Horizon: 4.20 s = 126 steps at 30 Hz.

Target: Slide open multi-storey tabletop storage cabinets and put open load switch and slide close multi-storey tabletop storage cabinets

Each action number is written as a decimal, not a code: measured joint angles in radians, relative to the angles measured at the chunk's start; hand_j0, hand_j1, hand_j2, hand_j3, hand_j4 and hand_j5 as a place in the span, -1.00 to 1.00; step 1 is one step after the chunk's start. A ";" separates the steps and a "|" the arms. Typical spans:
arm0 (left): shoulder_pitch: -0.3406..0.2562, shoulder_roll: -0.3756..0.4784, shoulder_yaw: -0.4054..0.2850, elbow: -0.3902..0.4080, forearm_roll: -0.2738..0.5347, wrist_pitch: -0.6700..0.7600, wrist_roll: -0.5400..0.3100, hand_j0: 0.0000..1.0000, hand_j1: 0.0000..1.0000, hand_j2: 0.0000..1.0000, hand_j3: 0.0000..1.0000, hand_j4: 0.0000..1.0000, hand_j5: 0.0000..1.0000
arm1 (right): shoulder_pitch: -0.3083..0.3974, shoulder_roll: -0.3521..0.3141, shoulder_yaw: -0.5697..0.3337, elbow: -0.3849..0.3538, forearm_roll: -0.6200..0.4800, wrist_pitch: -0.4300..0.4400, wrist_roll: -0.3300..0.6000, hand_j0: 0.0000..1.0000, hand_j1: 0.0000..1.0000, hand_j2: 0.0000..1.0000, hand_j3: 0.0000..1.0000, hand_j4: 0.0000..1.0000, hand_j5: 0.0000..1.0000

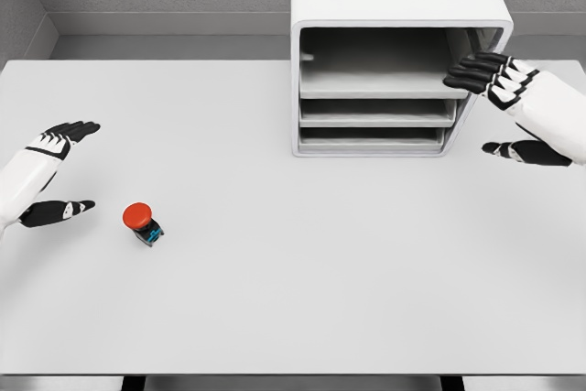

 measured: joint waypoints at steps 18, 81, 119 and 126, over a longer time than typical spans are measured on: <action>-0.049 -0.054 0.089 -0.133 0.103 -0.001 -0.416 1.00 1.00 1.00 1.00 1.00 1.00 | -0.069 0.064 0.030 0.032 0.155 0.000 0.000 0.91 0.91 0.91 0.91 0.91 0.91; -0.048 0.093 -0.113 -0.137 0.068 -0.002 -0.447 1.00 1.00 1.00 1.00 1.00 1.00 | -0.285 0.493 0.150 0.437 0.217 -0.001 0.103 0.59 0.59 0.59 0.59 0.59 0.59; -0.044 0.124 -0.146 -0.162 0.062 -0.002 -0.447 0.64 0.64 0.64 0.64 0.64 0.64 | -0.256 0.455 0.162 0.361 0.218 -0.001 0.103 0.66 0.66 0.66 0.66 0.66 0.66; -0.043 0.126 -0.148 -0.161 0.050 -0.002 -0.447 0.57 0.57 0.57 0.57 0.57 0.57 | -0.253 0.442 0.161 0.355 0.215 -0.001 0.135 0.69 0.69 0.69 0.69 0.69 0.69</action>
